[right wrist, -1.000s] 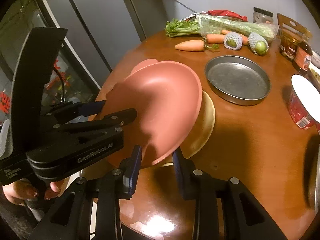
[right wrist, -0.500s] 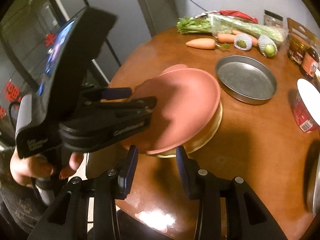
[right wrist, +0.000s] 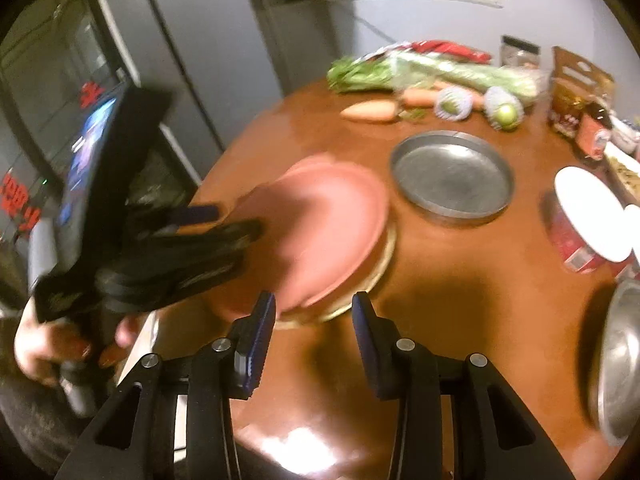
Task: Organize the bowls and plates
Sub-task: 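Lower the pink plate onto the shell plate and open the left tool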
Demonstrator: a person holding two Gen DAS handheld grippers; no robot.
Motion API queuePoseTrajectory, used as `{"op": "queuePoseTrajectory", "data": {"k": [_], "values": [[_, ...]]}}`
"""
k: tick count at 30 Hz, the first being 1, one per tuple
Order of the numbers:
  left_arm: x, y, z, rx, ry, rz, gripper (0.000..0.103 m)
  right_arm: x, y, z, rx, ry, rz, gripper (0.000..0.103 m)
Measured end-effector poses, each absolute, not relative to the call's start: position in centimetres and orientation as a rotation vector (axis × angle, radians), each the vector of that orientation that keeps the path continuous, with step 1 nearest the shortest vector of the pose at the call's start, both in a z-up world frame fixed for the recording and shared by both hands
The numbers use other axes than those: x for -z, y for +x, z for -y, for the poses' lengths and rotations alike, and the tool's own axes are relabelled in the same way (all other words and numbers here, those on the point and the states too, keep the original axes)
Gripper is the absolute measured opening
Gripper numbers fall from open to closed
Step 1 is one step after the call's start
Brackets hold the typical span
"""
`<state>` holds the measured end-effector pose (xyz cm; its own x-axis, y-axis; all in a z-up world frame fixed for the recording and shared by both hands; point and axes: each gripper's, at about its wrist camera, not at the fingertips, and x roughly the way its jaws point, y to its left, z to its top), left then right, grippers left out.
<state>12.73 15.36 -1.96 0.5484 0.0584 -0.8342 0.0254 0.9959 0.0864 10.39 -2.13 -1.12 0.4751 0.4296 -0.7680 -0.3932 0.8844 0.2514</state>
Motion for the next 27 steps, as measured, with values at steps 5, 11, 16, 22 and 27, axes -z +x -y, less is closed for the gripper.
{"op": "queuePoseTrajectory", "data": {"k": [5, 11, 16, 22, 27], "values": [[1.1, 10.8, -16.9, -0.053, 0.02, -0.963, 0.05, 1.0, 13.5, 3.2, -0.464, 0.056, -0.929, 0.043], [1.9, 10.2, -17.1, -0.041, -0.035, -0.983, 0.051, 1.4, 16.4, 2.4, -0.475, 0.012, -0.921, 0.043], [2.9, 10.5, -16.8, -0.021, -0.069, -1.007, 0.051, 2.2, 16.9, 1.3, -0.514, -0.005, -0.927, 0.043], [2.8, 10.9, -16.7, -0.016, -0.079, -1.006, 0.051, 1.9, 15.9, 1.4, -0.544, -0.029, -0.905, 0.043], [2.7, 11.1, -16.8, -0.027, -0.074, -1.0, 0.051, 1.9, 14.6, 1.9, -0.559, -0.035, -0.921, 0.043]]}}
